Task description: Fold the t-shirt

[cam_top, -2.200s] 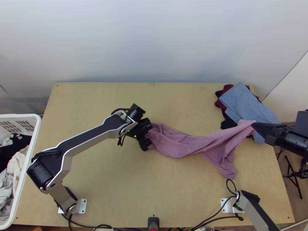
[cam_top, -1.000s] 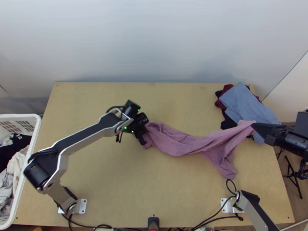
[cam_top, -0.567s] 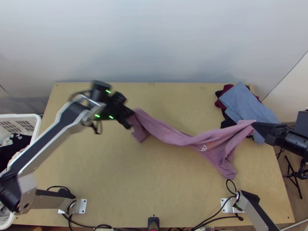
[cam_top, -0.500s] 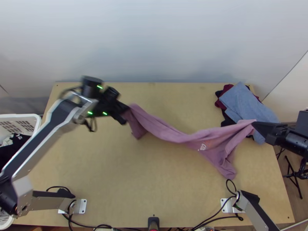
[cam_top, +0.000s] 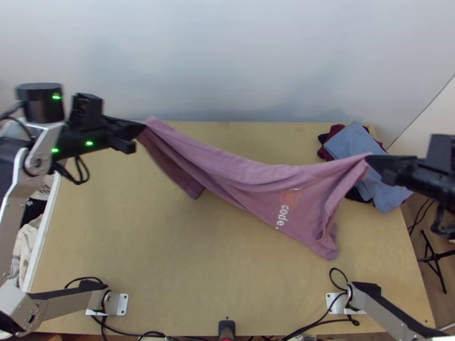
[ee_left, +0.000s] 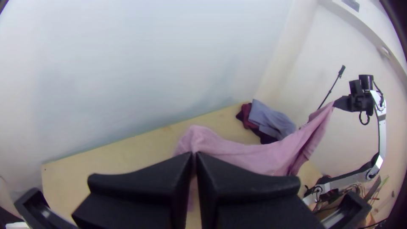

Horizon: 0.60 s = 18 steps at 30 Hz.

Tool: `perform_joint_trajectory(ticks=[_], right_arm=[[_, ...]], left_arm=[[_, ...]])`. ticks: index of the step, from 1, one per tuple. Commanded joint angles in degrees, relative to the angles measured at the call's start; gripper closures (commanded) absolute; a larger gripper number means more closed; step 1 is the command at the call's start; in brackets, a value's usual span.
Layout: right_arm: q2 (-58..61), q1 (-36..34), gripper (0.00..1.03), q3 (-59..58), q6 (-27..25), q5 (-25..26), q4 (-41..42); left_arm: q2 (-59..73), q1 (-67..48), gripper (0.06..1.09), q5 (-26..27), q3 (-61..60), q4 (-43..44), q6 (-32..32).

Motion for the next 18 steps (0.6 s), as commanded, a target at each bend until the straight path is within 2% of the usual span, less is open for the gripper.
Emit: perform_joint_trajectory(ticks=[1, 6, 10, 12, 18], right_arm=[[5.3, 9.9, 1.0, 7.6, 0.0, 5.4, 1.5], [10.2, 12.8, 1.0, 20.6, 0.1, 9.1, 2.8], [11.5, 12.8, 1.0, 26.3, 0.0, 14.4, 6.4], [11.2, 12.8, 1.0, 27.3, -0.9, 15.8, 6.4], [8.7, 13.8, 1.0, 25.2, -1.1, 16.3, 4.4]], left_arm=[[-2.4, 2.6, 0.94, 1.7, 5.8, -3.5, -0.8], [-3.6, 5.1, 0.95, 1.7, 11.2, -4.9, -0.4], [-4.7, 10.9, 1.0, 2.1, 15.6, -4.8, -0.2], [-6.0, 12.3, 1.04, 2.2, 16.0, -4.7, -0.2], [-12.3, 15.0, 1.04, 2.1, 11.8, -4.9, 3.1]])
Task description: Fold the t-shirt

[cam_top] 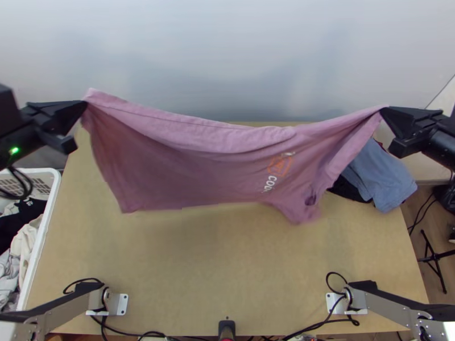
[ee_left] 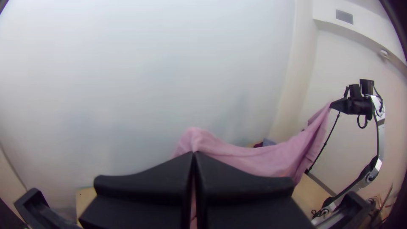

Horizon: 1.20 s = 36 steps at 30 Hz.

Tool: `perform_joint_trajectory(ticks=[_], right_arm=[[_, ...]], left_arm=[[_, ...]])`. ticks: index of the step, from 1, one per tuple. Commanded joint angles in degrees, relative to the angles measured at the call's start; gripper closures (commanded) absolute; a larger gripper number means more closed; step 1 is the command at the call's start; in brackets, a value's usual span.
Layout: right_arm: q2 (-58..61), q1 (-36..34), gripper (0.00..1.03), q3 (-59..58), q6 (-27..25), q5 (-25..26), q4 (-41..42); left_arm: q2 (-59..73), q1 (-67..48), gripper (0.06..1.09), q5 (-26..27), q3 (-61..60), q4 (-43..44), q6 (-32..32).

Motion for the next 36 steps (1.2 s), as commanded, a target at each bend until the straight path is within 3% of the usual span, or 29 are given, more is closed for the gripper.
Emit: perform_joint_trajectory(ticks=[1, 8, 12, 16, 19, 24, 32, 36], right_arm=[[-1.4, 1.7, 1.0, 1.6, -0.2, 2.2, -0.4], [-5.3, 5.2, 1.0, -1.9, 0.1, 2.1, -3.8], [-10.7, 8.3, 1.0, -9.3, 0.3, 1.6, -3.7], [-14.7, 9.3, 1.0, -9.2, 0.6, 1.7, -2.0], [-16.5, 9.0, 1.0, -6.7, 0.5, 4.2, -2.9], [-21.4, 7.0, 1.0, -8.4, 0.5, 4.0, -5.9], [-27.4, 2.0, 1.0, -9.9, 0.5, -0.7, -12.2], [-28.5, 0.7, 1.0, -11.6, 0.5, -0.7, -12.4]], left_arm=[[-6.5, 4.8, 1.04, 0.0, -2.4, -0.6, 3.8], [-15.4, 5.7, 1.04, 0.1, -5.5, -7.9, 9.7], [-20.6, 3.2, 1.04, 0.3, -8.6, -9.6, 9.8], [-24.4, 2.5, 1.04, 0.3, -9.5, -10.2, 8.9], [-26.6, 3.8, 1.04, -0.3, -8.7, -9.2, 6.5], [-31.9, 6.2, 1.04, 0.1, -11.3, -9.0, 4.4], [-41.8, 8.4, 1.04, 1.0, -21.4, -10.0, 4.0], [-45.6, 8.5, 1.04, 0.9, -31.2, -5.4, 4.6]])
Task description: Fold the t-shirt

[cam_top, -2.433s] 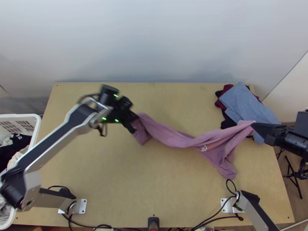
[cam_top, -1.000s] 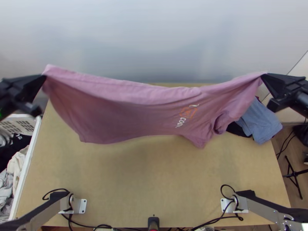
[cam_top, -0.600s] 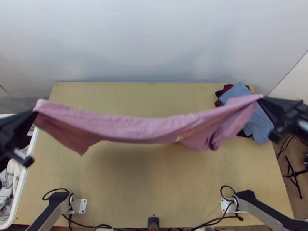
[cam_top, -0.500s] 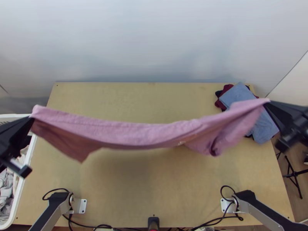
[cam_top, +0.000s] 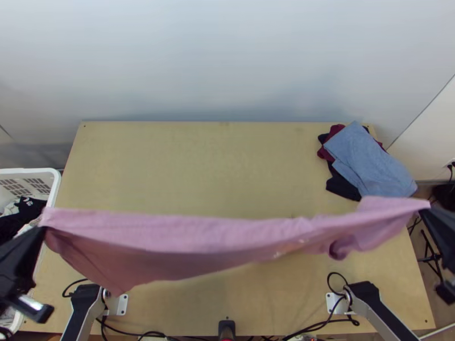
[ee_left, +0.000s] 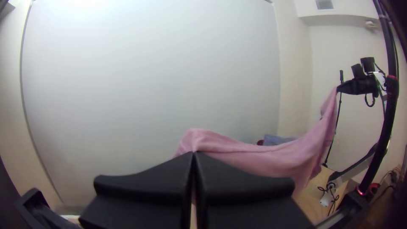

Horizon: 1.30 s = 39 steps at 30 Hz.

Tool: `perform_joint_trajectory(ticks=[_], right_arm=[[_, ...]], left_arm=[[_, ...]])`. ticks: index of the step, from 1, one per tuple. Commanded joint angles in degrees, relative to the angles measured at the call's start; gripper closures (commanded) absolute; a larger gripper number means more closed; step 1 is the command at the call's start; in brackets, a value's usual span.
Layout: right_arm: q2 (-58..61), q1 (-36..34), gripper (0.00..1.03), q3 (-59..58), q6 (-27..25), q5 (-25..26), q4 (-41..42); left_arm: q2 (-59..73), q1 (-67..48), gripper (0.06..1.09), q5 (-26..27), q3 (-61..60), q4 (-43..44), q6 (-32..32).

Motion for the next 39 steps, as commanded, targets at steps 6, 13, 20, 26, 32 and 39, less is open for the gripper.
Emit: perform_joint_trajectory(ticks=[6, 13, 20, 26, 32, 39], right_arm=[[-4.6, -3.2, 1.0, -14.5, -1.4, -1.5, 3.0], [-4.3, -3.1, 1.0, -34.7, -2.5, -0.9, 16.2], [4.6, 4.6, 1.0, -44.7, -1.8, 3.6, 29.9], [16.0, 5.3, 1.0, -44.2, -2.5, 3.8, 38.0], [28.8, 1.6, 1.0, -39.9, -7.7, 3.6, 43.3], [47.4, -5.4, 1.0, -28.0, -11.0, 2.4, 46.0]], left_arm=[[-8.4, 0.9, 1.04, 0.3, -24.2, 12.6, 1.3], [-7.1, -0.1, 1.04, 0.3, -46.2, 28.0, 1.6], [3.0, -6.1, 1.04, -3.1, -54.9, 44.8, -4.3], [19.6, -15.7, 1.04, -10.1, -54.4, 57.0, -5.7], [42.3, -16.6, 1.04, -14.7, -47.4, 65.8, -4.8], [60.4, -13.1, 1.04, -21.8, -31.1, 64.6, -3.0]])
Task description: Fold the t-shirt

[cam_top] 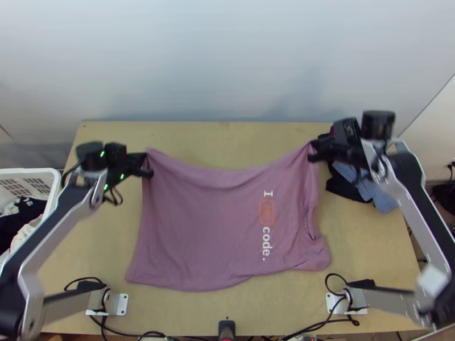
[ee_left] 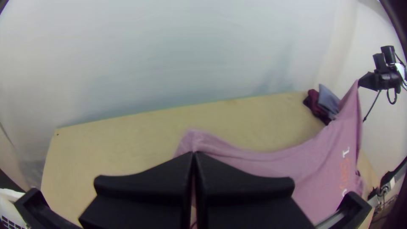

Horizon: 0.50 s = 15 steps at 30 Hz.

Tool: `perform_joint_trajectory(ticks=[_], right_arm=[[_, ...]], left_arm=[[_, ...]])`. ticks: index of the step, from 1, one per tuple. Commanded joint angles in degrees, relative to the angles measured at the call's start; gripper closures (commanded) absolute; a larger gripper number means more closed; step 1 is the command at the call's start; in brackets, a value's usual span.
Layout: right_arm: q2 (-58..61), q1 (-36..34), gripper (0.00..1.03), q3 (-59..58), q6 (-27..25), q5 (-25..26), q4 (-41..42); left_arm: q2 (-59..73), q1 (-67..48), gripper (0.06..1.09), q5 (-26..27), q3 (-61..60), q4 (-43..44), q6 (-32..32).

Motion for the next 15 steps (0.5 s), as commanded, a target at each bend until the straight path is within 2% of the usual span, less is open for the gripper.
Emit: perform_joint_trajectory(ticks=[1, 6, 10, 15], right_arm=[[18.0, -5.8, 1.0, 10.2, -4.1, -0.7, 3.6], [28.8, -8.9, 1.0, 17.8, -6.2, -0.7, 4.9], [36.6, -10.5, 1.0, 24.4, -6.4, -0.3, 4.9], [44.2, -9.1, 1.0, 31.1, -8.5, -0.2, 1.3]], left_arm=[[18.6, 1.1, 1.04, -7.1, 13.4, 1.3, 1.6], [22.8, 0.9, 1.04, -9.6, 20.4, -2.3, 1.3], [27.8, 0.2, 1.04, -14.2, 23.9, -2.4, 0.8], [35.1, -0.9, 1.04, -14.3, 28.4, -2.8, 1.6]])
